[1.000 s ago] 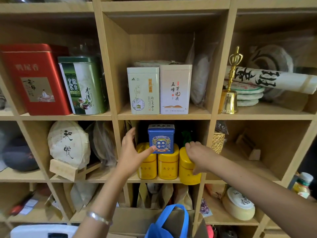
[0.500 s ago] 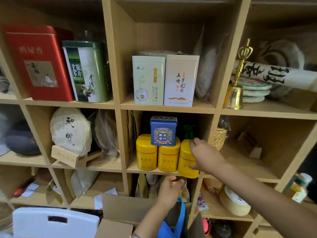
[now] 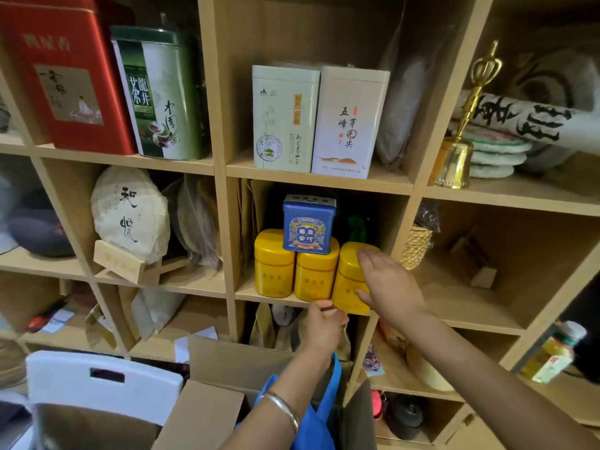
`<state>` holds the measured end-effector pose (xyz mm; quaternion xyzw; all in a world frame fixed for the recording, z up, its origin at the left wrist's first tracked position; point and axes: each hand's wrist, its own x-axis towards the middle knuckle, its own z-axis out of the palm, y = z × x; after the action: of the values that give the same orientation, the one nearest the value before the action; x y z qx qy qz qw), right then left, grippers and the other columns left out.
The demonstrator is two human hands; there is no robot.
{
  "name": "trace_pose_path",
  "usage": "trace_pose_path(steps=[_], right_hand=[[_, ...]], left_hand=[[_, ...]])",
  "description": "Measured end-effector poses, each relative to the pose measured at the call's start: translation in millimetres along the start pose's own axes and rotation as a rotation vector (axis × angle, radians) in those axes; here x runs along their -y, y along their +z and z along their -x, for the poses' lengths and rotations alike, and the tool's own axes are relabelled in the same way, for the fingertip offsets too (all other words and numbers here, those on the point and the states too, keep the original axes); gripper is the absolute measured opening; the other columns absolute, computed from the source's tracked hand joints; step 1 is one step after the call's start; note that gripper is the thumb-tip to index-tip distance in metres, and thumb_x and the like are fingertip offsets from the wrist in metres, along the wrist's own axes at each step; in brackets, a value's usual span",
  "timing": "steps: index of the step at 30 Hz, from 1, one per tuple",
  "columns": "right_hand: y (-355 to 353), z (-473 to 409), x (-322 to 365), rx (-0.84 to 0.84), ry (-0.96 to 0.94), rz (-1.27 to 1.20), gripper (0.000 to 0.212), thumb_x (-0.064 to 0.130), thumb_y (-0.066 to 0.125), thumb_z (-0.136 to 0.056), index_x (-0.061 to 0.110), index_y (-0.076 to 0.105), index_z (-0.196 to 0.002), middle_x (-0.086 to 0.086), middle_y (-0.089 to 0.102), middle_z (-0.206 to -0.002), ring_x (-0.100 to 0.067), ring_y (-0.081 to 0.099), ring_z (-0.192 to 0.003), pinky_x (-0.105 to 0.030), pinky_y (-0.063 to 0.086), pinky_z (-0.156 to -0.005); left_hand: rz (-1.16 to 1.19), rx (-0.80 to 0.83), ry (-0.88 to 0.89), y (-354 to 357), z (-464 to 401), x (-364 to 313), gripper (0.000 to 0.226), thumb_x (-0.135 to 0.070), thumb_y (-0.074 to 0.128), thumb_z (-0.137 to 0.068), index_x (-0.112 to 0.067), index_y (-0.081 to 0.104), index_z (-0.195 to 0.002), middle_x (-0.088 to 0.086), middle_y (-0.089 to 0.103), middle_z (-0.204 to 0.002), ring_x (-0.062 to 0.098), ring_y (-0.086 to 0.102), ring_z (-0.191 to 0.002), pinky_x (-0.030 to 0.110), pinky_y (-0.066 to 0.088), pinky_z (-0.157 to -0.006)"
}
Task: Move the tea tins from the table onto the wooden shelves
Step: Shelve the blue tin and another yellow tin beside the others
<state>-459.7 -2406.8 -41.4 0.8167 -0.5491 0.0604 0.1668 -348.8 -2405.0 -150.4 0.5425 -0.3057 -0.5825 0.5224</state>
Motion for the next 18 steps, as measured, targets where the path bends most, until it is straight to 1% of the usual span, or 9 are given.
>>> trace_pose_path(steps=[2,5,7,9,11,14,16,18], right_hand=[[-1,0,-1,0.000,0.012,-0.040,0.069,0.030,0.064,-0.086,0.010,0.030,-0.142,-0.011,0.038,-0.148,-0.024,0.038,-0.134,-0.031,0.036,-0.106],[2,1,-5,-0.008,0.019,-0.120,0.067,0.029,0.067,-0.084,0.010,0.035,-0.139,-0.011,0.043,-0.144,-0.026,0.041,-0.131,-0.031,0.037,-0.104],[3,1,-8,-0.018,0.038,-0.190,0.068,0.028,0.068,-0.084,0.009,0.037,-0.141,-0.012,0.044,-0.144,-0.028,0.041,-0.131,-0.033,0.035,-0.106],[4,1,-11,-0.026,0.056,-0.223,0.068,0.028,0.068,-0.085,0.009,0.038,-0.143,-0.012,0.043,-0.145,-0.028,0.040,-0.132,-0.035,0.035,-0.107],[6,4,-10,-0.040,0.059,-0.202,0.066,0.028,0.066,-0.086,0.008,0.040,-0.143,-0.014,0.044,-0.142,-0.030,0.042,-0.130,-0.037,0.038,-0.105],[13,13,-8,-0.138,0.063,-0.093,0.061,0.029,0.073,-0.081,0.004,0.054,-0.133,-0.018,0.058,-0.121,-0.034,0.054,-0.112,-0.042,0.048,-0.092],[15,14,-8,-0.196,0.062,-0.044,0.060,0.029,0.076,-0.078,0.002,0.058,-0.129,-0.018,0.063,-0.113,-0.035,0.059,-0.103,-0.043,0.051,-0.086],[15,12,-9,-0.210,0.049,-0.026,0.059,0.027,0.076,-0.078,0.002,0.058,-0.129,-0.018,0.064,-0.113,-0.035,0.060,-0.102,-0.043,0.051,-0.085]], left_hand=[[0.106,-0.018,-0.029,5,-1,1,0.029,0.001,0.062,-0.087,-0.010,0.048,-0.110,0.018,0.065,-0.111,0.033,0.065,-0.105,0.041,0.051,-0.095],[0.240,-0.044,-0.095,11,1,6,0.028,0.000,0.060,-0.090,-0.005,0.051,-0.116,0.017,0.066,-0.112,0.028,0.066,-0.101,0.035,0.052,-0.087],[0.283,-0.017,-0.128,13,3,6,0.018,-0.006,0.058,-0.094,-0.004,0.056,-0.112,0.014,0.068,-0.107,0.020,0.067,-0.090,0.030,0.052,-0.082],[0.244,0.029,-0.143,12,2,5,0.011,-0.015,0.057,-0.096,-0.008,0.061,-0.103,0.008,0.070,-0.100,0.012,0.067,-0.084,0.024,0.051,-0.075],[0.233,0.043,-0.170,12,1,5,0.014,-0.019,0.056,-0.096,-0.008,0.061,-0.104,0.003,0.070,-0.095,0.010,0.067,-0.082,0.021,0.050,-0.071],[0.244,0.041,-0.195,14,0,5,0.016,-0.017,0.056,-0.097,-0.007,0.061,-0.108,0.001,0.070,-0.091,0.009,0.068,-0.081,0.021,0.051,-0.070],[0.253,0.033,-0.214,15,0,4,0.011,-0.016,0.057,-0.096,-0.009,0.063,-0.102,0.002,0.071,-0.091,0.010,0.069,-0.082,0.021,0.052,-0.071],[0.273,0.049,-0.249,16,-2,6,0.010,-0.015,0.054,-0.097,-0.010,0.063,-0.096,0.004,0.070,-0.093,0.013,0.068,-0.086,0.021,0.052,-0.074]])
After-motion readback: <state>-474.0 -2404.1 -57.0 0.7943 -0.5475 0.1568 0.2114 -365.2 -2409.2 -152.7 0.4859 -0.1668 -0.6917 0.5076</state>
